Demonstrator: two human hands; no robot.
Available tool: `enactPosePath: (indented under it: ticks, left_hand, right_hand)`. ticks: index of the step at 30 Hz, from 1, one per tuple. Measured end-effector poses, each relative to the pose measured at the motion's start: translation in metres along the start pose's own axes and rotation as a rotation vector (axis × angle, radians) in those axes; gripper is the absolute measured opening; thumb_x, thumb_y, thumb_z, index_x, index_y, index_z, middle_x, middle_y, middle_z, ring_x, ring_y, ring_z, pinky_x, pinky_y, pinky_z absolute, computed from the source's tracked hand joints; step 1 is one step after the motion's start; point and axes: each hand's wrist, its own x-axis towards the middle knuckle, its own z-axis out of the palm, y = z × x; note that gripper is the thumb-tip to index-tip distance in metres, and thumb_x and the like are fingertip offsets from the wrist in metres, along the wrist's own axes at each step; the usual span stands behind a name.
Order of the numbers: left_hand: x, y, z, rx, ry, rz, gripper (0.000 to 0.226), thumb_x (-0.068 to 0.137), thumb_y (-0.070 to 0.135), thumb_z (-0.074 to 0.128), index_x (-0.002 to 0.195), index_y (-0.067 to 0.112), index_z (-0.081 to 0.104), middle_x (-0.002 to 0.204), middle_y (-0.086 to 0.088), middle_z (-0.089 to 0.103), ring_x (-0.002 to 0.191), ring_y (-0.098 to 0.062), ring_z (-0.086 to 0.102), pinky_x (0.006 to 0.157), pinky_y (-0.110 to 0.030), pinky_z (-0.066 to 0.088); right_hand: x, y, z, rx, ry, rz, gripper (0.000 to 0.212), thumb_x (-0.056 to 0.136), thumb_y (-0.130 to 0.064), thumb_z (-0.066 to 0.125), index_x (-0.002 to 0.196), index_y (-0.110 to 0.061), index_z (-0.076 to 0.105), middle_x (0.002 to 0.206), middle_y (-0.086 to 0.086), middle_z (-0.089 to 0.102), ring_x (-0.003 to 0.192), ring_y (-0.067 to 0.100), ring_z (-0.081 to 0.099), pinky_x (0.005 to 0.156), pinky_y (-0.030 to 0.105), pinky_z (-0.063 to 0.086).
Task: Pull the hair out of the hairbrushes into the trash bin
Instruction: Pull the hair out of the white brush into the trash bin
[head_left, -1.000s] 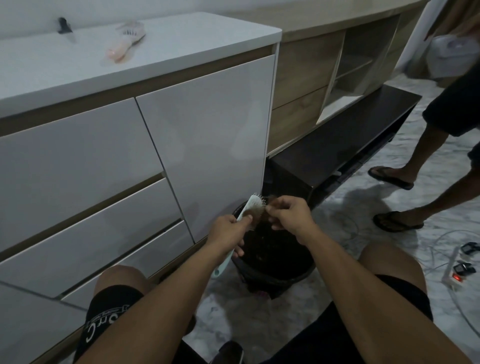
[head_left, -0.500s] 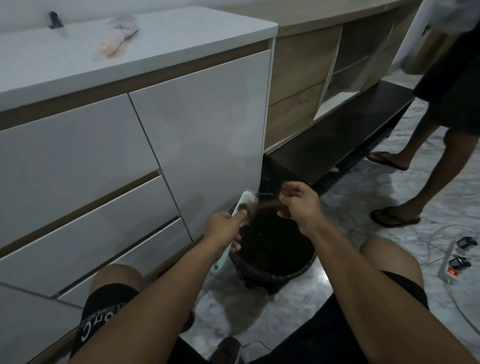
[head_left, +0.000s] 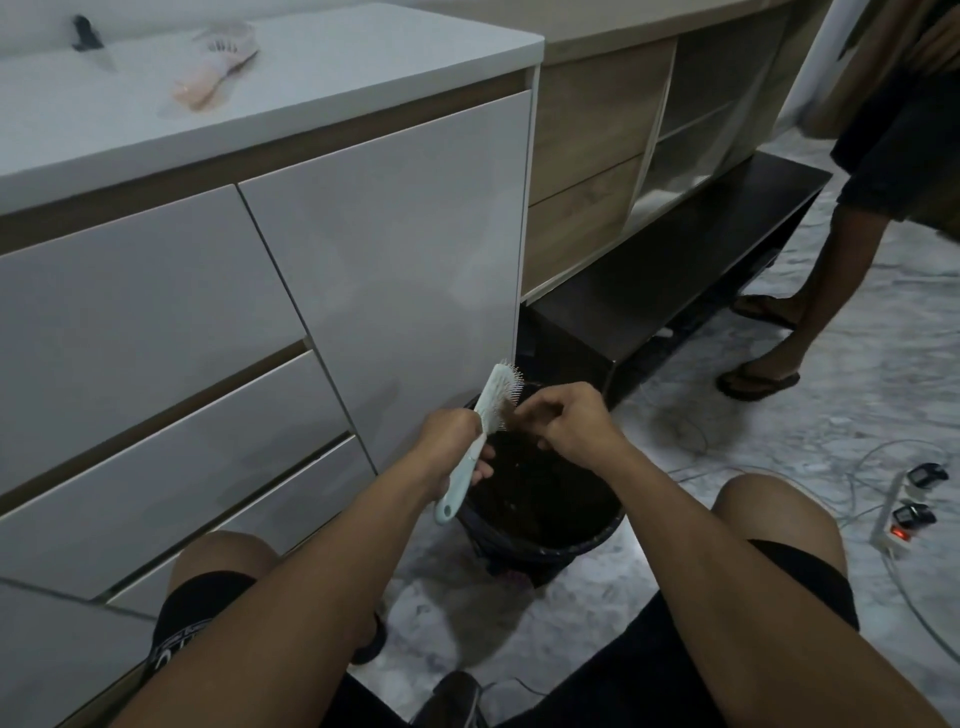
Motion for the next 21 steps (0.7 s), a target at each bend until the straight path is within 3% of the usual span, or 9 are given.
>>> enactPosePath:
  ticks: [4, 7, 13, 18, 21]
  left_hand:
    - [0.003, 0.000, -0.001, -0.036, 0.066, 0.004, 0.039, 0.086, 0.004, 0.041, 0.119, -0.010, 0.055, 0.075, -0.018, 0.059, 0.046, -0.023, 0.053, 0.038, -0.024, 0.041]
    - [0.009, 0.000, -0.004, -0.087, 0.098, 0.005, 0.039, 0.085, 0.002, 0.037, 0.119, -0.006, 0.054, 0.076, -0.019, 0.058, 0.046, -0.024, 0.052, 0.037, -0.023, 0.040]
    - [0.013, -0.003, -0.005, -0.041, 0.072, 0.000, 0.040, 0.083, 0.002, 0.038, 0.118, -0.008, 0.054, 0.077, -0.018, 0.060, 0.044, -0.022, 0.053, 0.038, -0.025, 0.041]
    - [0.016, -0.005, 0.000, 0.038, -0.006, 0.007, 0.043, 0.086, 0.004, 0.043, 0.128, -0.006, 0.047, 0.085, -0.017, 0.062, 0.052, -0.022, 0.057, 0.044, -0.029, 0.045]
    - [0.019, -0.009, 0.002, 0.103, -0.029, 0.023, 0.035, 0.085, -0.003, 0.049, 0.120, -0.006, 0.052, 0.086, -0.017, 0.062, 0.053, -0.021, 0.057, 0.047, -0.030, 0.046]
  right_hand:
    - [0.005, 0.006, -0.010, -0.058, 0.005, 0.099, 0.018, 0.086, -0.008, 0.069, 0.084, -0.024, 0.075, 0.092, -0.003, 0.073, 0.077, 0.014, 0.070, 0.067, 0.029, 0.059]
    - [0.008, 0.012, -0.019, -0.056, 0.045, 0.179, 0.017, 0.087, -0.004, 0.067, 0.087, -0.019, 0.075, 0.093, 0.001, 0.070, 0.076, 0.014, 0.068, 0.060, 0.024, 0.054]
    - [0.014, 0.024, -0.028, 0.150, 0.115, 0.372, 0.016, 0.082, 0.000, 0.066, 0.090, -0.013, 0.071, 0.094, 0.013, 0.068, 0.078, 0.026, 0.070, 0.076, 0.040, 0.062]
    - [0.019, 0.030, -0.026, 0.316, 0.059, 0.455, 0.017, 0.076, 0.005, 0.062, 0.085, -0.008, 0.069, 0.088, 0.019, 0.066, 0.073, 0.031, 0.065, 0.081, 0.046, 0.060]
    - [0.025, 0.038, -0.023, 0.342, 0.076, 0.492, 0.019, 0.077, 0.006, 0.057, 0.087, -0.006, 0.069, 0.087, 0.019, 0.066, 0.073, 0.031, 0.064, 0.083, 0.048, 0.059]
